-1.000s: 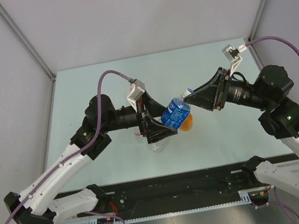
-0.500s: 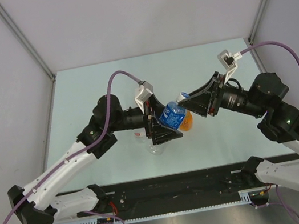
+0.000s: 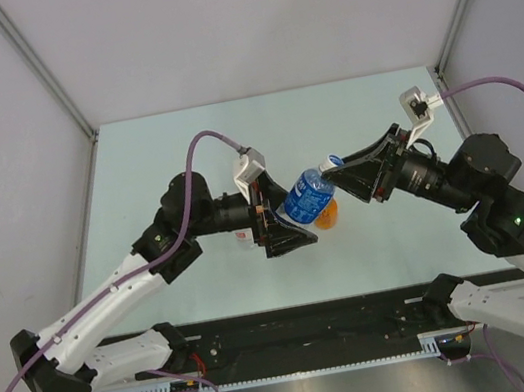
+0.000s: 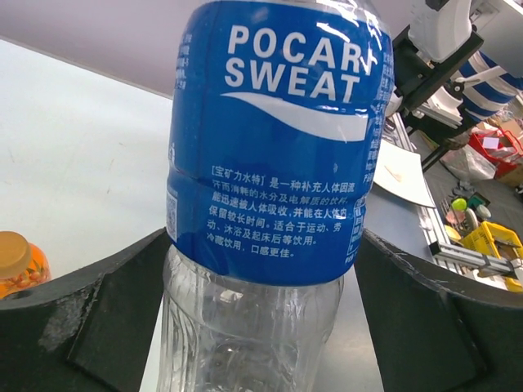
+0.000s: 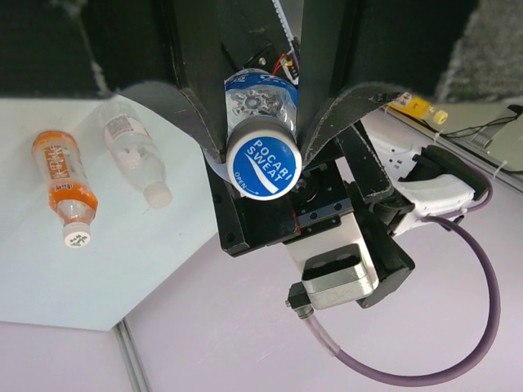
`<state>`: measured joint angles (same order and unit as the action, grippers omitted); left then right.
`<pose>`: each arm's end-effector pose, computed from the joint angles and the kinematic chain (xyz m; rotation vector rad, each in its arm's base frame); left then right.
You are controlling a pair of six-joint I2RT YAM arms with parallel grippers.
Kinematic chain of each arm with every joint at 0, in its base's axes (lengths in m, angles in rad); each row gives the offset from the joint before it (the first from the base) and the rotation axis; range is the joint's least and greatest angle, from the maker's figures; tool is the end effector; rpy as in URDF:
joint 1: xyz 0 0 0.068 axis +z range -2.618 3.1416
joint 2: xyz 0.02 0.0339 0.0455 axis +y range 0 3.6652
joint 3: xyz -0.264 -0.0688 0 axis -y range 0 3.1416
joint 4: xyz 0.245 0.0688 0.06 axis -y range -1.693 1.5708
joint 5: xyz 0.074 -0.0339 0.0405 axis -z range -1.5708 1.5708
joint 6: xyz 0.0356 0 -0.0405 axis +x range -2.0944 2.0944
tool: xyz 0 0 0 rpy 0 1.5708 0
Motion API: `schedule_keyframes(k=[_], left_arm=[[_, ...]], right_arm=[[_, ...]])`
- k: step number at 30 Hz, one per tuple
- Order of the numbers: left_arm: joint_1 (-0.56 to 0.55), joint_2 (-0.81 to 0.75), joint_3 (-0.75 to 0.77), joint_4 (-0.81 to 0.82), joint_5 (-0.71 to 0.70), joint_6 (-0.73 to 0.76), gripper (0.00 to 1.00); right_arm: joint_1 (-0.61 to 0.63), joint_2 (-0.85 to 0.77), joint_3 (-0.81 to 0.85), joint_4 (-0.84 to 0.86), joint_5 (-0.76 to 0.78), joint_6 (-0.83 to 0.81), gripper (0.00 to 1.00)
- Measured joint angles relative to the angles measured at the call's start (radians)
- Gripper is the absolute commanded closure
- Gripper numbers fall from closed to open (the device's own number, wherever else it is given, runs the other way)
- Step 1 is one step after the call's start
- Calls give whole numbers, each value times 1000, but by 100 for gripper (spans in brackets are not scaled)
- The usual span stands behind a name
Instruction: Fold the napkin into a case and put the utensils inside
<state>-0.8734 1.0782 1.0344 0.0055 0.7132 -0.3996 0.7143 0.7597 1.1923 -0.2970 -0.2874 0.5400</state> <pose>0.1385 -0.2015 0.3915 1.0088 1.5359 -1.5077 0.0939 0.0948 0.4671 -0.3887 1.5134 1.2170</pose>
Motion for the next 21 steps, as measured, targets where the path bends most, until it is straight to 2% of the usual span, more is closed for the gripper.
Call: schedule_keyframes(k=[7, 12, 17, 20, 21], left_arm=[[0, -3, -20, 48, -14, -9, 12], [-1, -3, -21, 82, -16, -20, 24], [-3, -2, -21, 100, -21, -24, 32], [-5, 1, -23, 106, -21, -26, 42], [-6, 2, -24, 106, -21, -27, 51]], right_arm=[[0, -11, -26, 1, 1, 3, 100], [0, -13, -35, 6, -1, 11, 100], [0, -17, -42, 19, -2, 17, 100], [0, -20, -48, 26, -3, 21, 100], [0, -20, -50, 27, -4, 24, 100]])
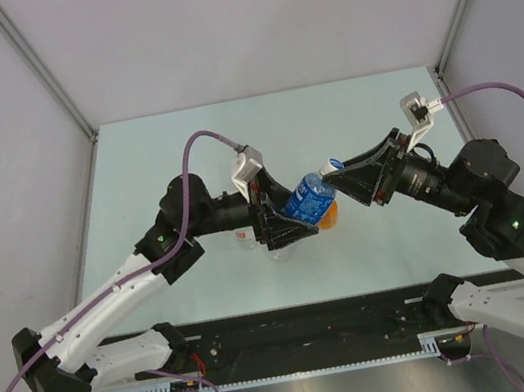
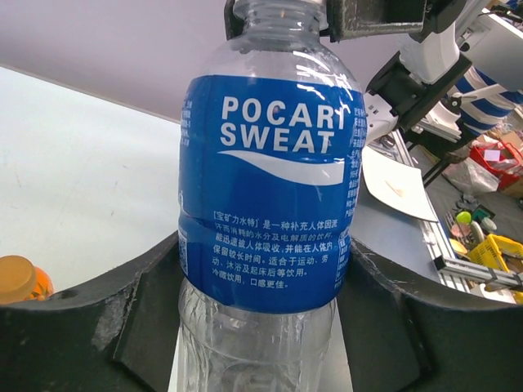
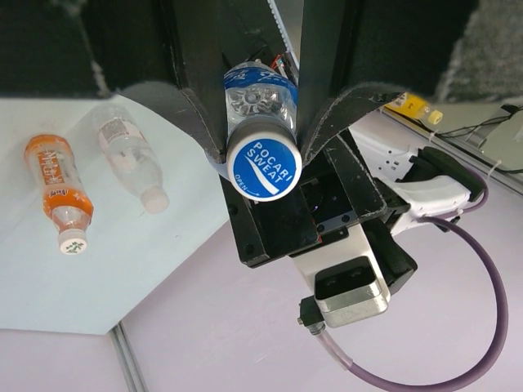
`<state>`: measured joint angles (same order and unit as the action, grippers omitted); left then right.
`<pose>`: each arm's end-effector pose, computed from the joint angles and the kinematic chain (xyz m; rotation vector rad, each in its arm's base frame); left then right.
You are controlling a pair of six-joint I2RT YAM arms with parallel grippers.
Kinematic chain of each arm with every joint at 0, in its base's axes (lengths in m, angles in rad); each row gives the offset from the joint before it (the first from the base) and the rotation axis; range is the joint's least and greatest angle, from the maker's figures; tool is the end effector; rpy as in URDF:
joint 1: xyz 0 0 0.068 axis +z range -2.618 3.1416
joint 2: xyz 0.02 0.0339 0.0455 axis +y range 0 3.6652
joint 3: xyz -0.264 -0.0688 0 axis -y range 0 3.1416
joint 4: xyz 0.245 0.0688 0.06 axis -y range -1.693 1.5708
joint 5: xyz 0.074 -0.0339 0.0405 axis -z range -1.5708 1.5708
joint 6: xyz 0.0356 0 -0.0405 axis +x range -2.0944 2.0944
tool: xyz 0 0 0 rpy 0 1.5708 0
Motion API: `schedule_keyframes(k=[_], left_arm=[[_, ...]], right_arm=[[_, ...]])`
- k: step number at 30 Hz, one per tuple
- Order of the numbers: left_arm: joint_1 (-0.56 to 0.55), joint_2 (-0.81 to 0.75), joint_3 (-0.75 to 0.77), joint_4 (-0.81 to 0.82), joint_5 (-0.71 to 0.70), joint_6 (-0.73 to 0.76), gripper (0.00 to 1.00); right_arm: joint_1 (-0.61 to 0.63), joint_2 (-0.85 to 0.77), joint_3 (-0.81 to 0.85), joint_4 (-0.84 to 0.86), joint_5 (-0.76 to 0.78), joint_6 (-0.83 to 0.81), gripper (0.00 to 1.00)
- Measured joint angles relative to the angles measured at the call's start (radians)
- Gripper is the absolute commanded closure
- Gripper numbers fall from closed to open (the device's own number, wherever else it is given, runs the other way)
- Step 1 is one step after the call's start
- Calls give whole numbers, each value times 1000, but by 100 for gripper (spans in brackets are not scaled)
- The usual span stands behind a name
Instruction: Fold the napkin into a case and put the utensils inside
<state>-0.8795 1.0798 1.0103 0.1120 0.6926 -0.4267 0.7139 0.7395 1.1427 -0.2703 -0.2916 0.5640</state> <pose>0.1389 -0.2036 0.3935 0.9752 1.4676 -1.5182 0.0945 0.0954 0.4571 -0.3750 1.5247 1.2377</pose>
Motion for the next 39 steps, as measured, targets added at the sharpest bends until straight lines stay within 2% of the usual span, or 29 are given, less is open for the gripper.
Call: schedule_keyframes(k=[3, 5, 6, 7, 8, 10, 11, 12, 15, 24, 29, 35, 38, 39], left_arm=[[-3, 2, -1, 0, 0, 0, 65], [-4, 2, -1, -1, 0, 0, 70], [-5, 2, -1, -2, 0, 1, 71], [-5, 2, -1, -2, 0, 2, 73], [-5, 2, -1, -3, 0, 2, 77], [-5, 2, -2, -3, -2, 9, 82], [-6, 2, -2, -6, -4, 13, 87], [-8, 2, -3, -10, -7, 18, 90], [-11, 0, -4, -33, -27, 38, 99], [-13, -46, -23, -111, -188, 111, 100], [-38, -117, -87, -107, -384, 141, 100], [-173, -101, -97, -98, -695, 226, 100], [-253, -52, -80, -94, -849, 278, 100], [-276, -34, -72, -92, -897, 294, 100]], right_arm=[[0, 0, -4, 5, -1, 2, 100], [0, 0, -6, 8, -2, 3, 100], [0, 0, -6, 8, -3, 3, 93], [0, 0, -7, 9, -3, 3, 77], [0, 0, -8, 10, -3, 3, 43], [0, 0, -8, 11, -4, 3, 21], [0, 0, -9, 11, -4, 5, 5], [0, 0, -10, 10, -5, 7, 0], [0, -3, -10, 3, -2, 5, 0], [0, -30, 21, -80, 96, -13, 0], [0, -69, 40, -129, 212, -11, 0], [0, -73, 51, -173, 352, 43, 2], [3, -63, 51, -173, 391, 75, 9], [4, -57, 51, -171, 396, 84, 19]])
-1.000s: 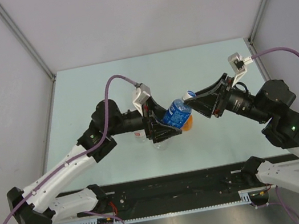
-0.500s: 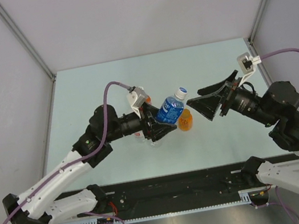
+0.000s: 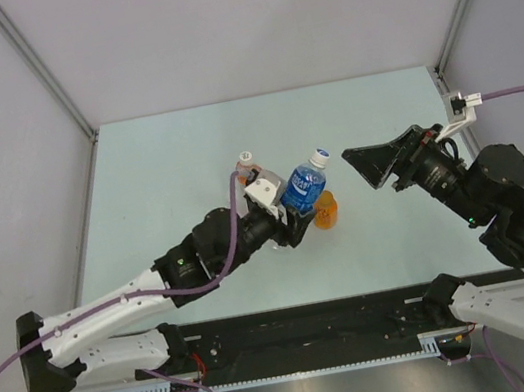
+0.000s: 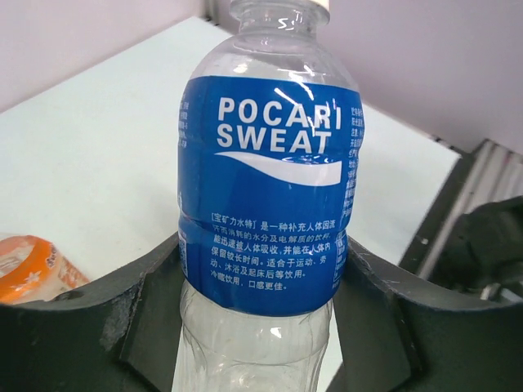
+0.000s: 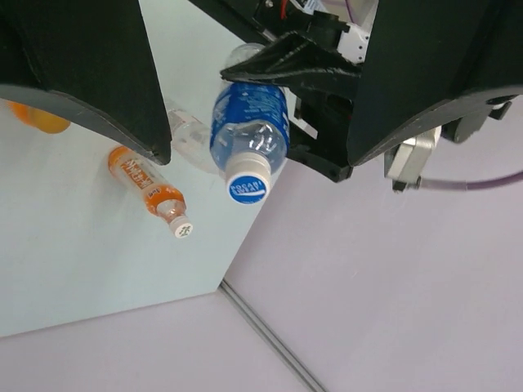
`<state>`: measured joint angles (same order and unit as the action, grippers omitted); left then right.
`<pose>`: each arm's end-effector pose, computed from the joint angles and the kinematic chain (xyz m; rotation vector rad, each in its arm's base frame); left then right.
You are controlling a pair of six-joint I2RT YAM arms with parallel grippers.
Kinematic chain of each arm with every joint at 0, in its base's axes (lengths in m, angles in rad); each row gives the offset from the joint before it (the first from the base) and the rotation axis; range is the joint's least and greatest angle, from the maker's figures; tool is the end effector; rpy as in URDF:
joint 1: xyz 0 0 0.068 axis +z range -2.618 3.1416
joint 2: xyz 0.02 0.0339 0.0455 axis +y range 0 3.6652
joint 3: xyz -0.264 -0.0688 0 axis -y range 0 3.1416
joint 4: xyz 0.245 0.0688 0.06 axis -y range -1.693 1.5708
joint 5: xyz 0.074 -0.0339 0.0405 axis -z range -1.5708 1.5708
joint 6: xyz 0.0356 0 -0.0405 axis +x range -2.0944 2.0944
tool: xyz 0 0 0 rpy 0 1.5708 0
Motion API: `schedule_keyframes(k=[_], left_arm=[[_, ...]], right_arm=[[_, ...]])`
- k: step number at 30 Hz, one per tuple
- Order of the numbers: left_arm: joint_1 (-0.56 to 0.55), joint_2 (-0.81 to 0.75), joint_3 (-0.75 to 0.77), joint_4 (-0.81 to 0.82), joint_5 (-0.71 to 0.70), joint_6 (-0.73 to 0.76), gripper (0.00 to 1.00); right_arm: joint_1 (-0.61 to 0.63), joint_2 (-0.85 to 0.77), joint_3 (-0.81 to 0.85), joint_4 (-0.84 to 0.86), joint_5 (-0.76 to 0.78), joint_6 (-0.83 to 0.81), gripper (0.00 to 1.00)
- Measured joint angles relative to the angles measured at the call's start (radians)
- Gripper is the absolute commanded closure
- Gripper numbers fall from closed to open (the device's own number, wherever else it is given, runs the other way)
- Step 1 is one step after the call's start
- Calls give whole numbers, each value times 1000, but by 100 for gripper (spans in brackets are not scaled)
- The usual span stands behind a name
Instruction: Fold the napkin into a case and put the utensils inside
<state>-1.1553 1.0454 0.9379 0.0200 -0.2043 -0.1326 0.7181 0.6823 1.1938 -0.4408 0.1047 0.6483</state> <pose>0.1059 -0.2222 0.3657 0.6979 1.5724 -0.8016 0.0842 0.0686 0.4599 0.0338 1.5873 1.0096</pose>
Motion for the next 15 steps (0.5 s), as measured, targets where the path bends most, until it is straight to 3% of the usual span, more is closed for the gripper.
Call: schedule_keyframes(k=[3, 9, 15], left_arm=[[-47, 34, 11, 7, -117, 31, 100], [-77, 56, 45, 8, -242, 58, 100], [-112, 72, 74, 19, -297, 80, 100]], right_arm=[[8, 26, 0, 5, 5, 22, 44], [68, 68, 0, 3, 39, 33, 25], [137, 101, 0, 3, 92, 28, 24]])
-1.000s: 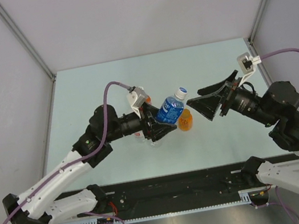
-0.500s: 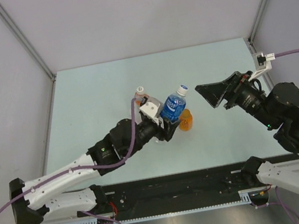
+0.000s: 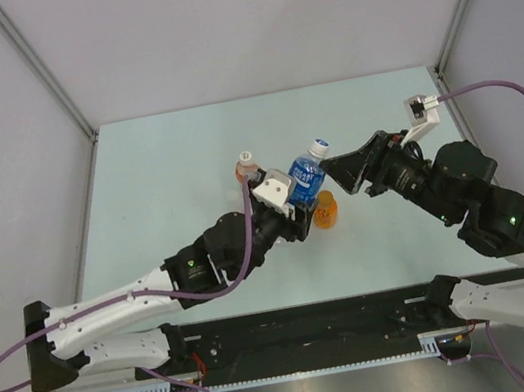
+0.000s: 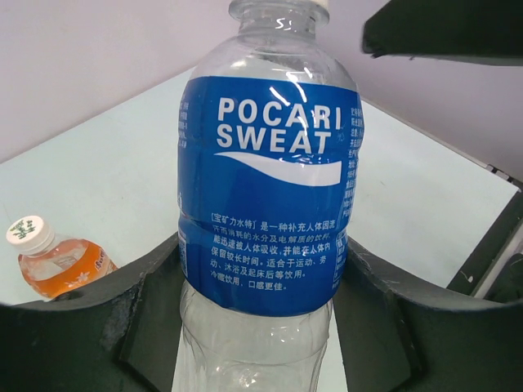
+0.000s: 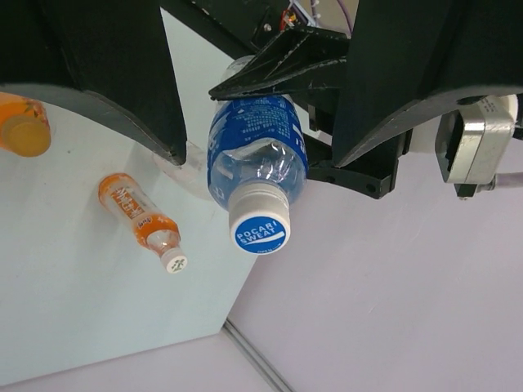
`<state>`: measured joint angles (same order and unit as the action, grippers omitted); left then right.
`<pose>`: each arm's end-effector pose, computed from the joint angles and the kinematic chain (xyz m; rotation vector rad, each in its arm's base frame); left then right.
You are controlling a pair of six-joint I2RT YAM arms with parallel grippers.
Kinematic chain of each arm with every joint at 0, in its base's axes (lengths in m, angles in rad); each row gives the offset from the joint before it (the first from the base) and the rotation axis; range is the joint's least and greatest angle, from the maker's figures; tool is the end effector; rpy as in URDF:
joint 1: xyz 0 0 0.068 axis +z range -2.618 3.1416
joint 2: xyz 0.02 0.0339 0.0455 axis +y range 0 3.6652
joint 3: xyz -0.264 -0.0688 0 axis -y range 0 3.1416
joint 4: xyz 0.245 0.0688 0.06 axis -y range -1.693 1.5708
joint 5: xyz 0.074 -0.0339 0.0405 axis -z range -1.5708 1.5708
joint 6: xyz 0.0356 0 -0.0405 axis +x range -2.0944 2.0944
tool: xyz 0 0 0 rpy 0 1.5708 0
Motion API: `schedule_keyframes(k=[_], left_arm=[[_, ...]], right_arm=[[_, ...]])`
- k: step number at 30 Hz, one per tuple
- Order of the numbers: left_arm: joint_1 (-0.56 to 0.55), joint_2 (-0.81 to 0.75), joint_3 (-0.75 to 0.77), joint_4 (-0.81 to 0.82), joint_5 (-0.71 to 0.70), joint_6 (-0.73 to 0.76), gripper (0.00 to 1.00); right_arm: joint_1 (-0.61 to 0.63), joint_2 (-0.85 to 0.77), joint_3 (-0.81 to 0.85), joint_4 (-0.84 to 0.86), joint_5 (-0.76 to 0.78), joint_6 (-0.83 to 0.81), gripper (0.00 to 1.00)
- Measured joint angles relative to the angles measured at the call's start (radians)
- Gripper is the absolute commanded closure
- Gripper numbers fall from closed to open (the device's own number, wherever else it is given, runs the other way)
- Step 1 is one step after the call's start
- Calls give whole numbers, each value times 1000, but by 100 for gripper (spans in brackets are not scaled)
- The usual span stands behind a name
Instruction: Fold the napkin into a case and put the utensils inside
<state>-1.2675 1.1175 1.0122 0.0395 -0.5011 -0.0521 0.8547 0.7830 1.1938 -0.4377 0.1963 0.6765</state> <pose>0.0938 -0.2424 0.3778 0.6051 1.5486 -0.6010 0.0987 0.1029 0.4496 0.0110 1.6963 1.0192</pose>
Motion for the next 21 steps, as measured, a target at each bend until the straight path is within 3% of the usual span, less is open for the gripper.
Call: schedule_keyframes(k=[7, 21], left_arm=[[-33, 15, 3, 4, -31, 18, 100], [-60, -24, -29, 55, -43, 28, 100]], right_arm=[[68, 32, 0, 14, 70, -23, 29], [73, 34, -2, 99, 138, -35, 41]])
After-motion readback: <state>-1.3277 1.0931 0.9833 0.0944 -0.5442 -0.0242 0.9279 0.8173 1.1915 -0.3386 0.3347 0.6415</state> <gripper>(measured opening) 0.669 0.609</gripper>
